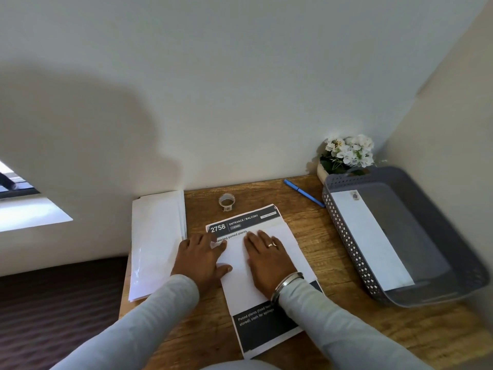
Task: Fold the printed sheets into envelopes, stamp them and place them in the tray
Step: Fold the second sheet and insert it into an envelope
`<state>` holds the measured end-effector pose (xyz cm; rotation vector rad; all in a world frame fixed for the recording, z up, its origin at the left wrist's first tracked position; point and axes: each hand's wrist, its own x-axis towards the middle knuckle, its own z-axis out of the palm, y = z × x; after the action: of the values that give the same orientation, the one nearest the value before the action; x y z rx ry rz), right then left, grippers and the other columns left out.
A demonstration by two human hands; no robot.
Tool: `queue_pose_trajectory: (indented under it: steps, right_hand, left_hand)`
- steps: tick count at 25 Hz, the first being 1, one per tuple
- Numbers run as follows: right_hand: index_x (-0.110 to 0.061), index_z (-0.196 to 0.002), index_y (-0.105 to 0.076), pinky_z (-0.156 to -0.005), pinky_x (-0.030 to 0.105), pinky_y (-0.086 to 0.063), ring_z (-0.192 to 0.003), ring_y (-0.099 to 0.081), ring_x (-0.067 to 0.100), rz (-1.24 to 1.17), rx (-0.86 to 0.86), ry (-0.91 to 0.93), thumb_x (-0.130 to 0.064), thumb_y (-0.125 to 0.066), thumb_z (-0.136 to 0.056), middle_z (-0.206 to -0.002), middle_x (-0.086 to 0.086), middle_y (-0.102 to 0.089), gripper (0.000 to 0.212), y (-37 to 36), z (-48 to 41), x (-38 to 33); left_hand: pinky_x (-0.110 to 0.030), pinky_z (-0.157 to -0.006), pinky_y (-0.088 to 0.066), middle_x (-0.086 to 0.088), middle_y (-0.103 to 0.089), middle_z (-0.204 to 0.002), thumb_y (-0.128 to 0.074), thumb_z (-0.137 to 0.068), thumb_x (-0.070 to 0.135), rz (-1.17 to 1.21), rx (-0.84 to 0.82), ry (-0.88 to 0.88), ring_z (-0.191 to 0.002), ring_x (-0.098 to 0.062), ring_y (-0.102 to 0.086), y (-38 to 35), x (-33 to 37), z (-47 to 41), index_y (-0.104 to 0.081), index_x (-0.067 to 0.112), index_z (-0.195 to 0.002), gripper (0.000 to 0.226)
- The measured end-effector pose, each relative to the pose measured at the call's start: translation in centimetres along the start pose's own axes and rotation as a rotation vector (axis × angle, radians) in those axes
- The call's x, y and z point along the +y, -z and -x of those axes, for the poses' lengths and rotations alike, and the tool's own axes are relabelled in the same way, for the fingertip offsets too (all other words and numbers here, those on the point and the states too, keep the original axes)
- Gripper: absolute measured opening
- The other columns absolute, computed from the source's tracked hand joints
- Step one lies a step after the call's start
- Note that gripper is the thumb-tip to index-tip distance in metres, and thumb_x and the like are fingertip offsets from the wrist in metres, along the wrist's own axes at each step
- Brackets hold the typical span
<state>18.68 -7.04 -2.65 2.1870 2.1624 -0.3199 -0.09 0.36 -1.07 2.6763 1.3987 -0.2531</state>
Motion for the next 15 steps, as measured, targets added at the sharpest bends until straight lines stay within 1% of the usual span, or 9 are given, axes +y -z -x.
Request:
queue_pose_trajectory:
  steps: [3, 6, 10, 13, 15]
  right_hand:
    - [-0.017, -0.158, -0.017, -0.122, 0.048, -0.016, -0.152, -0.013, 0.028, -0.024, 0.029, -0.105, -0.030, -0.037, -0.101, -0.166, 0.004, -0.015, 0.062, 0.4, 0.5, 4.6]
    - [-0.018, -0.158, -0.017, -0.121, 0.048, -0.019, -0.152, -0.015, 0.026, -0.025, 0.009, -0.189, -0.031, -0.036, -0.101, -0.165, 0.003, -0.016, 0.061, 1.4, 0.9, 7.5]
    - [-0.017, -0.158, -0.015, -0.122, 0.048, -0.018, -0.152, -0.013, 0.027, -0.014, -0.031, -0.218, -0.029, -0.036, -0.101, -0.164, 0.003, -0.015, 0.062, 1.9, 0.7, 7.4]
    - [-0.016, -0.158, -0.015, -0.121, 0.049, -0.019, -0.151, -0.014, 0.028, -0.015, -0.044, -0.210, -0.033, -0.037, -0.101, -0.164, 0.004, -0.017, 0.063, 2.2, 0.6, 7.3]
    - [-0.017, -0.157, -0.016, -0.121, 0.049, -0.020, -0.150, -0.015, 0.028, -0.010, -0.048, -0.207, -0.039, -0.038, -0.100, -0.163, 0.004, -0.017, 0.065, 2.4, 0.7, 7.4]
  left_hand:
    - [-0.047, -0.119, -0.021, 0.002, -0.026, -0.160, -0.036, -0.091, 0.073, -0.004, -0.009, -0.002, -0.146, -0.026, -0.023, 0.2, 0.0, 0.0, -0.032, 0.035, -0.153, 0.072]
    - [-0.046, -0.118, -0.021, 0.003, -0.029, -0.159, -0.043, -0.088, 0.074, 0.014, -0.012, -0.001, -0.144, -0.025, -0.025, 0.7, 0.4, 0.0, -0.036, 0.035, -0.151, 0.074]
    - [-0.047, -0.117, -0.026, 0.003, -0.036, -0.154, -0.061, -0.078, 0.073, 0.086, -0.042, 0.025, -0.143, -0.025, -0.030, 1.7, 1.5, -1.1, -0.042, 0.031, -0.144, 0.081]
    - [-0.049, -0.115, -0.027, 0.000, -0.039, -0.152, -0.069, -0.073, 0.069, 0.062, -0.150, 0.041, -0.141, -0.028, -0.033, 2.6, 2.0, -2.3, -0.041, 0.029, -0.142, 0.084]
    - [-0.049, -0.115, -0.027, 0.000, -0.043, -0.150, -0.072, -0.071, 0.069, 0.050, -0.202, 0.057, -0.138, -0.028, -0.037, 3.1, 2.2, -2.9, -0.043, 0.030, -0.139, 0.084]
